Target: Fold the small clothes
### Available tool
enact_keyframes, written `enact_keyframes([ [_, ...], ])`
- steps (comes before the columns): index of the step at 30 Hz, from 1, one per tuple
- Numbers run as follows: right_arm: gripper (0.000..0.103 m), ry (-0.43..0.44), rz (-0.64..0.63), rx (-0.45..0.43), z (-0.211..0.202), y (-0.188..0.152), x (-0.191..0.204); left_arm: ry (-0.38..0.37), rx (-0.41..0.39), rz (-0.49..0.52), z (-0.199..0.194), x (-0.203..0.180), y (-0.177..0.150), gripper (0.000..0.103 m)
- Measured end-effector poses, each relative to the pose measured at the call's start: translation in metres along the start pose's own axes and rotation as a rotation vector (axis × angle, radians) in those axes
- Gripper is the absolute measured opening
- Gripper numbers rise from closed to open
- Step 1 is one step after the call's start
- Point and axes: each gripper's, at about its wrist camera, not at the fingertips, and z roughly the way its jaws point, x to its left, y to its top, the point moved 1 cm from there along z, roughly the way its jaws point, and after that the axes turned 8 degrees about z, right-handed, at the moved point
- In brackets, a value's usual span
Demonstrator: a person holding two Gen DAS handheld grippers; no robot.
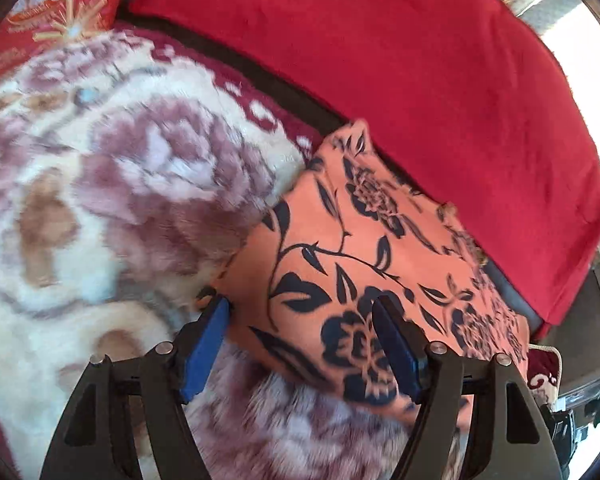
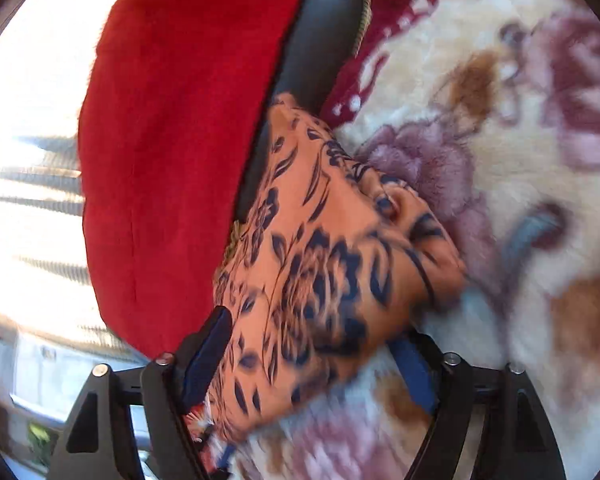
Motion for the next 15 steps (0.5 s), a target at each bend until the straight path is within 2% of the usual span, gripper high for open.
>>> enact_keyframes([
  [1,0.08,-0.001,0.03,-0.022,0.001,0.003,0.0,0.019,-0.002,-0.008,0.003,-0.002,0.003,0.065],
  [2,0.08,-0.006,0.037,-0.043,0.003,0.005,0.004,0.047,-0.002,-0.016,0.005,-0.003,0.005,0.029],
  [3,0.054,-0.006,0.017,-0.045,0.006,0.007,0.01,0.073,0.018,-0.022,0.007,-0.003,0.007,0.018],
  [4,0.012,-0.01,-0.023,-0.028,0.013,0.009,0.016,0.061,0.033,-0.03,0.008,-0.004,0.011,0.015],
  [6,0.011,-0.047,-0.048,-0.022,0.014,0.011,0.022,0.064,0.012,-0.01,-0.006,-0.012,0.019,0.013],
  [10,0.01,-0.035,-0.247,-0.07,-0.014,-0.004,0.073,0.044,-0.138,0.101,-0.07,-0.043,0.03,0.012],
  [13,0.01,0.005,-0.325,-0.105,-0.044,-0.019,0.104,0.014,-0.214,0.136,-0.12,-0.057,0.021,0.012],
  [15,0.01,0.03,-0.333,-0.107,-0.072,-0.03,0.104,0.01,-0.227,0.153,-0.147,-0.054,0.002,0.012],
])
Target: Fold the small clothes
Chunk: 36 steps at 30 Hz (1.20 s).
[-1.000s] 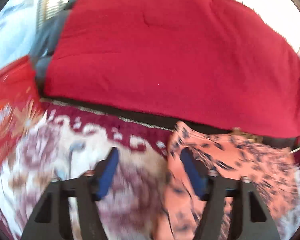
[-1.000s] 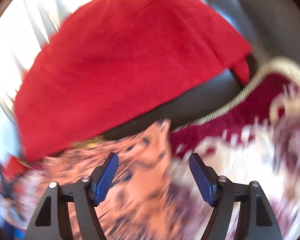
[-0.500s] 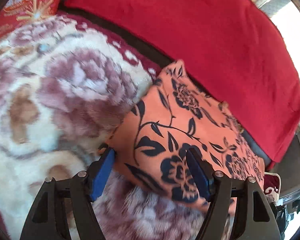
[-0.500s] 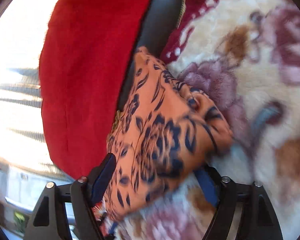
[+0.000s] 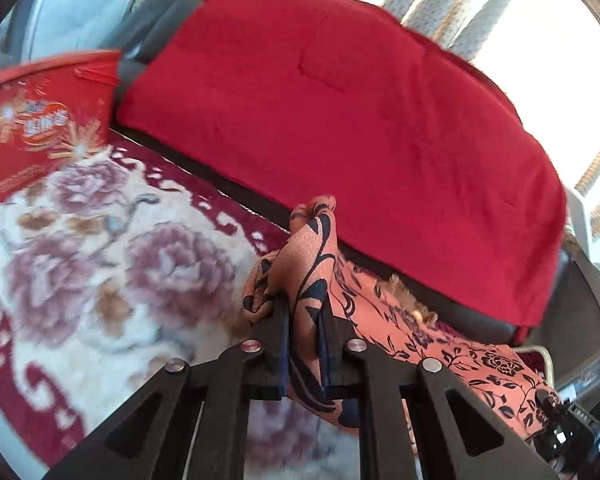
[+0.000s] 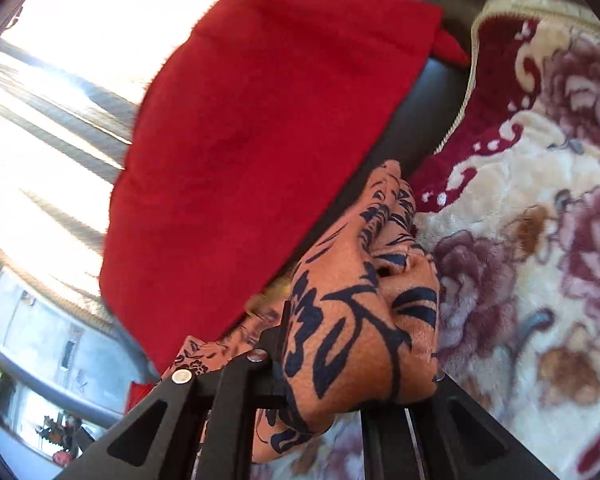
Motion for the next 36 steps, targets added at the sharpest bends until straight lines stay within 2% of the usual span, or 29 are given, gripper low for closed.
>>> enact_keyframes([
  [2,0.011,0.001,-0.007,0.009,-0.03,-0.008,-0.013,0.005,0.027,0.023,-0.016,0.008,-0.027,0.016],
  [5,0.023,-0.102,-0.055,0.063,-0.047,-0.041,-0.055,0.059,0.15,0.077,0.004,0.029,-0.085,0.026],
  [6,0.038,-0.143,-0.055,0.092,-0.047,-0.049,-0.075,0.114,0.23,0.087,0.021,0.045,-0.104,0.026],
  [7,0.056,-0.212,-0.037,0.138,-0.044,-0.058,-0.102,0.147,0.296,0.063,0.034,0.063,-0.116,0.031],
  [8,0.056,-0.265,0.002,0.175,-0.044,-0.062,-0.124,0.124,0.308,0.029,0.036,0.076,-0.12,0.04],
  [9,0.055,-0.216,0.046,0.176,-0.053,-0.065,-0.141,0.098,0.294,-0.027,0.03,0.09,-0.119,0.04],
  [10,0.057,-0.204,0.049,0.155,-0.064,-0.065,-0.145,0.115,0.266,-0.052,0.02,0.097,-0.114,0.04],
  [12,0.06,-0.285,-0.001,0.062,-0.089,-0.057,-0.141,0.209,0.212,-0.018,0.003,0.098,-0.101,0.04],
  [13,0.06,-0.294,-0.013,0.005,-0.103,-0.05,-0.136,0.23,0.182,0.003,-0.005,0.096,-0.094,0.04],
  [14,0.06,-0.275,-0.016,-0.025,-0.111,-0.044,-0.13,0.223,0.156,0.019,-0.01,0.094,-0.087,0.04],
  [16,0.064,-0.219,-0.056,-0.022,-0.111,-0.036,-0.109,0.193,0.132,0.049,-0.015,0.079,-0.078,0.043],
  [18,0.075,-0.149,-0.11,0.037,-0.093,-0.035,-0.085,0.132,0.113,0.092,-0.017,0.055,-0.071,0.05],
  [20,0.075,-0.077,-0.158,0.13,-0.057,-0.038,-0.058,0.071,0.112,0.148,-0.008,0.027,-0.072,0.064],
  [22,0.075,-0.046,-0.186,0.258,-0.009,-0.038,-0.041,0.015,0.135,0.228,0.005,-0.006,-0.076,0.066],
  [26,0.075,-0.061,-0.13,0.413,0.073,-0.031,-0.037,-0.03,0.176,0.288,0.026,-0.039,-0.09,0.066],
  [28,0.076,-0.087,-0.109,0.412,0.101,-0.019,-0.047,-0.038,0.211,0.317,0.044,-0.048,-0.101,0.066],
  [29,0.075,-0.083,-0.098,0.397,0.113,-0.006,-0.053,-0.019,0.237,0.338,0.049,-0.05,-0.108,0.066],
  [30,0.074,-0.081,-0.085,0.346,0.122,0.013,-0.061,0.012,0.274,0.357,0.06,-0.05,-0.116,0.066],
  [31,0.074,-0.085,-0.047,0.293,0.126,0.03,-0.071,0.014,0.273,0.359,0.065,-0.048,-0.119,0.066],
  [33,0.074,-0.055,0.062,0.247,0.13,0.055,-0.088,0.018,0.231,0.348,0.064,-0.042,-0.12,0.066],
  [36,0.075,-0.109,0.066,0.135,0.112,0.072,-0.096,0.027,0.243,0.341,0.062,-0.039,-0.116,0.067],
])
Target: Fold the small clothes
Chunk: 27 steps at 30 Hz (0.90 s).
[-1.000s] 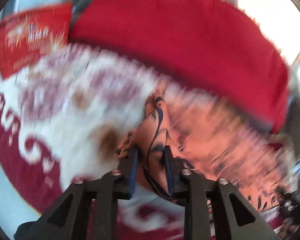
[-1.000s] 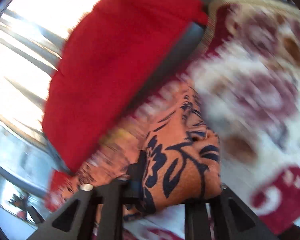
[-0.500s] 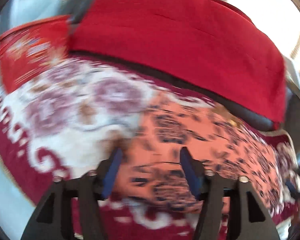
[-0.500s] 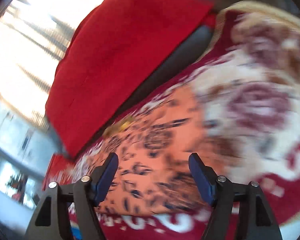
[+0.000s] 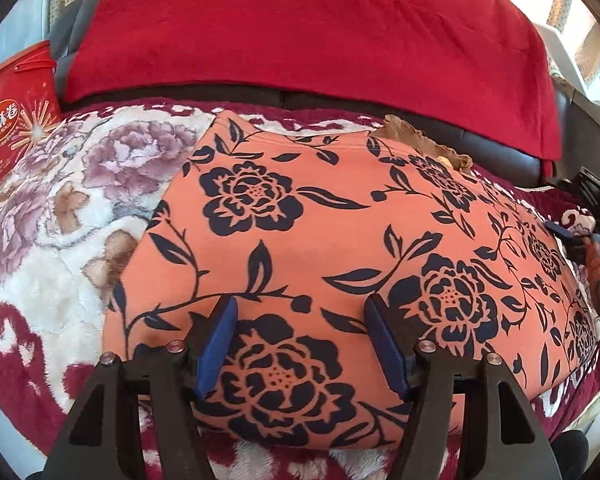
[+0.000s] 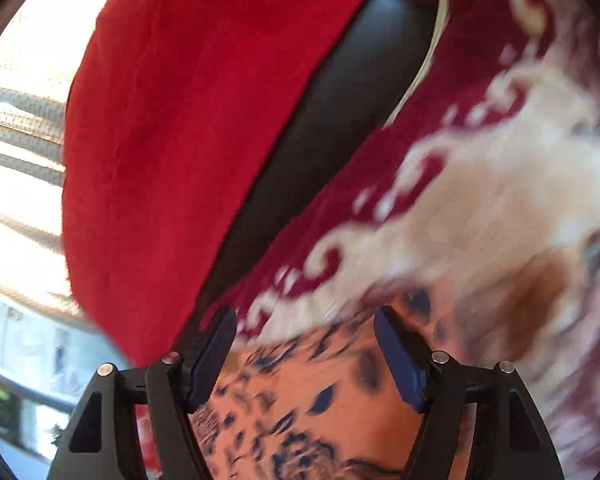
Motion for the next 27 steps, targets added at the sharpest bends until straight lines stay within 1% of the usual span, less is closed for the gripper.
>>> enact_keyframes([
  [2,0.075,-0.005,-0.007,-0.027,-0.02,-0.008,-0.001,0.011,-0.002,-0.013,-0.005,0.004,0.002,0.067],
  [3,0.075,-0.004,-0.039,-0.029,-0.031,-0.017,0.002,0.013,-0.002,-0.015,-0.01,0.006,-0.001,0.067],
  [4,0.075,-0.007,-0.102,-0.031,-0.047,-0.034,0.008,0.014,-0.004,-0.017,-0.012,0.006,-0.002,0.067],
  [6,0.076,0.018,-0.177,-0.028,-0.075,-0.062,0.012,0.024,-0.011,-0.018,-0.019,0.007,-0.005,0.067],
  [7,0.076,0.035,-0.226,0.002,-0.089,-0.089,0.015,0.03,-0.011,-0.014,-0.023,0.007,-0.007,0.067],
  [9,0.076,0.066,-0.272,0.06,-0.107,-0.122,0.016,0.046,-0.009,-0.006,-0.032,0.004,-0.011,0.067],
  [10,0.078,0.086,-0.302,0.096,-0.113,-0.148,0.013,0.053,-0.009,-0.004,-0.036,0.003,-0.013,0.067],
  [12,0.078,0.072,-0.33,0.141,-0.114,-0.177,0.004,0.062,-0.007,0.004,-0.045,0.001,-0.017,0.067],
  [13,0.078,0.062,-0.326,0.148,-0.113,-0.185,-0.003,0.066,-0.007,0.005,-0.05,0.0,-0.019,0.067],
  [14,0.078,0.042,-0.309,0.15,-0.109,-0.189,-0.013,0.069,-0.005,0.005,-0.053,-0.001,-0.02,0.067],
  [15,0.078,-0.005,-0.282,0.123,-0.107,-0.187,-0.024,0.072,-0.005,0.008,-0.059,-0.002,-0.022,0.067],
  [16,0.078,-0.035,-0.259,0.094,-0.108,-0.182,-0.03,0.073,-0.009,0.014,-0.063,-0.002,-0.023,0.067],
  [17,0.078,-0.051,-0.21,0.058,-0.113,-0.176,-0.038,0.077,-0.016,0.021,-0.068,-0.002,-0.025,0.069],
  [18,0.078,-0.047,-0.185,0.038,-0.118,-0.174,-0.04,0.089,-0.025,0.027,-0.073,-0.001,-0.026,0.069],
  [19,0.078,-0.054,-0.187,0.014,-0.125,-0.173,-0.037,0.097,-0.032,0.029,-0.075,0.0,-0.027,0.07],
  [20,0.079,-0.06,-0.217,-0.007,-0.131,-0.175,-0.031,0.101,-0.039,0.029,-0.077,0.001,-0.029,0.07],
  [22,0.08,-0.034,-0.271,0.005,-0.14,-0.184,-0.019,0.1,-0.033,0.016,-0.076,0.004,-0.029,0.07],
  [23,0.08,-0.019,-0.3,0.034,-0.139,-0.189,-0.016,0.093,-0.026,0.008,-0.074,0.005,-0.029,0.07],
  [24,0.08,-0.023,-0.314,0.05,-0.13,-0.188,-0.016,0.087,-0.019,0.003,-0.071,0.005,-0.029,0.07],
  [25,0.08,-0.048,-0.323,0.063,-0.127,-0.189,-0.02,0.088,-0.014,0.002,-0.068,0.005,-0.029,0.07],
  [26,0.08,-0.098,-0.301,0.059,-0.125,-0.182,-0.034,0.091,-0.008,0.003,-0.065,0.005,-0.029,0.07],
  [27,0.078,-0.113,-0.24,0.049,-0.124,-0.176,-0.046,0.094,-0.003,0.008,-0.062,0.005,-0.029,0.07],
])
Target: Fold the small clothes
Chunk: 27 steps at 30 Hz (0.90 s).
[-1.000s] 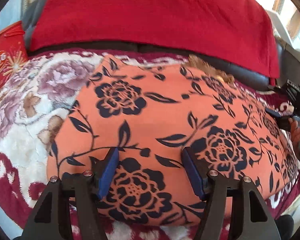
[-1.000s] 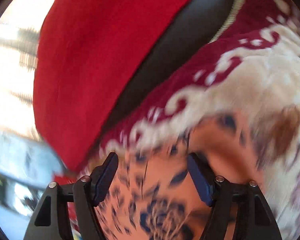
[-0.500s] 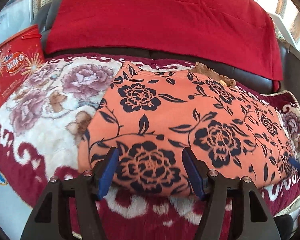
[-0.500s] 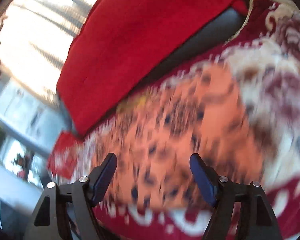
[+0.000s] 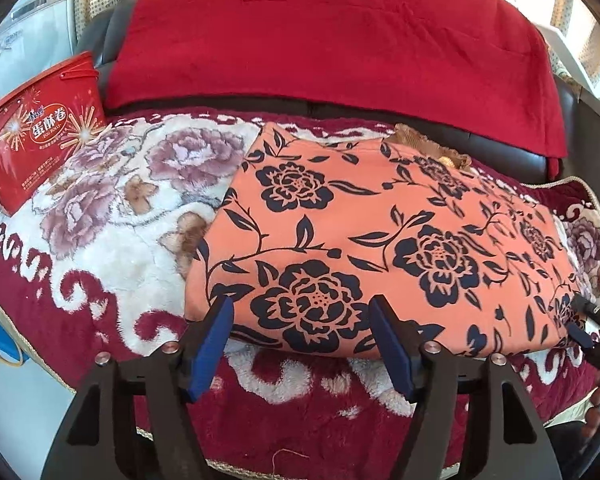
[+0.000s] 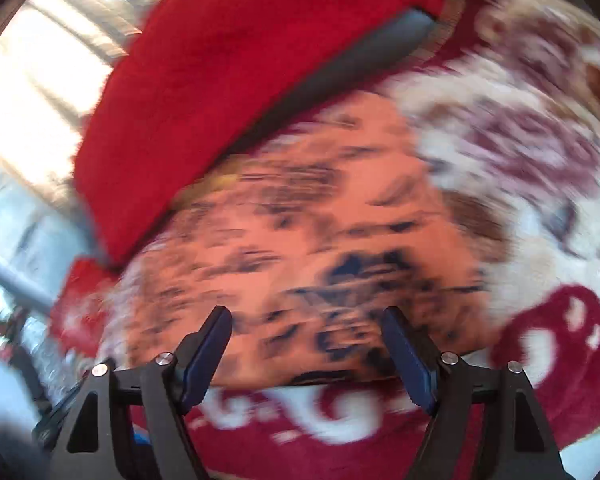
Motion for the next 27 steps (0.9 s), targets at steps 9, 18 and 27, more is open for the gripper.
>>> enact_keyframes([
  [9,0.081,0.121,0.201,-0.114,-0.051,-0.032,-0.021,0.001,0.018,-0.01,0.024,-0.013,0.012,0.07],
  [18,0.082,0.153,0.341,-0.088,-0.018,-0.019,-0.045,-0.029,-0.044,0.061,0.019,-0.065,0.026,0.077],
  [27,0.012,0.096,0.292,-0.081,-0.006,0.01,-0.043,0.026,-0.027,0.147,0.04,-0.093,0.026,0.084],
])
